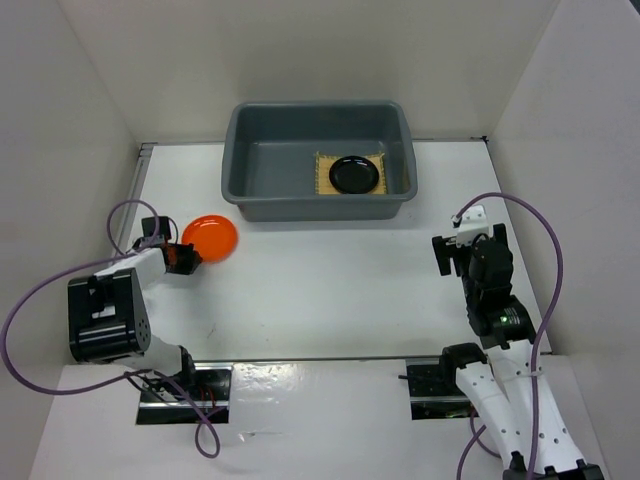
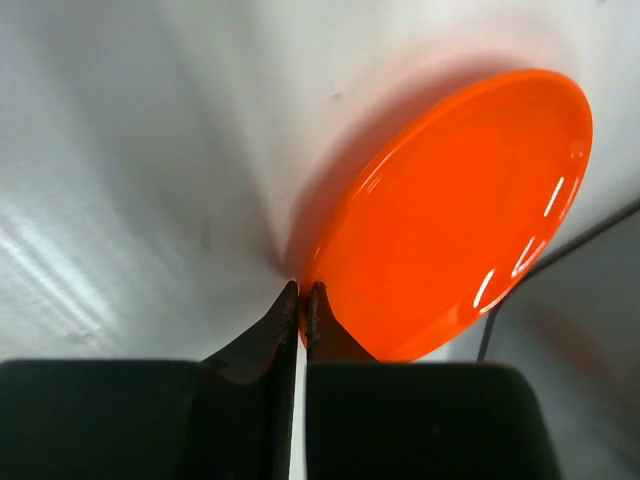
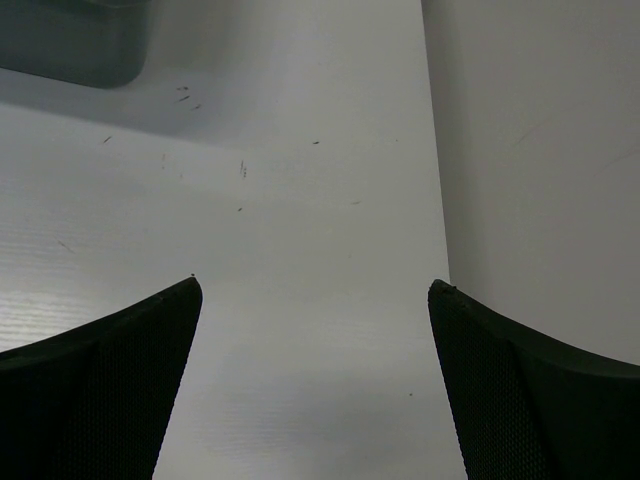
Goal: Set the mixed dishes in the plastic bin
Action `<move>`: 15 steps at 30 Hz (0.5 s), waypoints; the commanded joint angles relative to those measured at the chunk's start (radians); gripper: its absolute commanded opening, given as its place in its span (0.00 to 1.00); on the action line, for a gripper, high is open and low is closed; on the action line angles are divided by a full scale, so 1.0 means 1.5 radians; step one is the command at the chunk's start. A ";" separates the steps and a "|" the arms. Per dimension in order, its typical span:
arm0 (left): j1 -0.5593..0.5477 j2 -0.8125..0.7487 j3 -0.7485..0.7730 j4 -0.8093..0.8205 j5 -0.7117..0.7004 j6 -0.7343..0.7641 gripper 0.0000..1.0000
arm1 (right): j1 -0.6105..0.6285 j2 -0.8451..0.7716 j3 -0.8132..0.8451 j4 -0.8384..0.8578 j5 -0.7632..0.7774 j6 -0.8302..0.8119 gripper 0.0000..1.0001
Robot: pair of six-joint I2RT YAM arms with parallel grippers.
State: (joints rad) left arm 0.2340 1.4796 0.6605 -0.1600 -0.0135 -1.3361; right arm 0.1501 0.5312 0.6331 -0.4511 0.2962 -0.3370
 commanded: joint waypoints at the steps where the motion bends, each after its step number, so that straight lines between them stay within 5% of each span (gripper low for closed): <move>1: -0.003 0.040 0.021 -0.042 -0.022 0.036 0.00 | 0.010 -0.008 -0.004 0.018 0.022 0.007 0.98; 15: -0.003 -0.117 0.272 -0.179 -0.105 0.037 0.00 | 0.048 -0.002 -0.010 0.031 0.054 0.013 0.98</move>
State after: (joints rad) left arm 0.2295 1.3838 0.9657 -0.4049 -0.1341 -1.2865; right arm 0.2085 0.5270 0.6270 -0.4496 0.3412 -0.3332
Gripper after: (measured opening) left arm 0.028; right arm 0.980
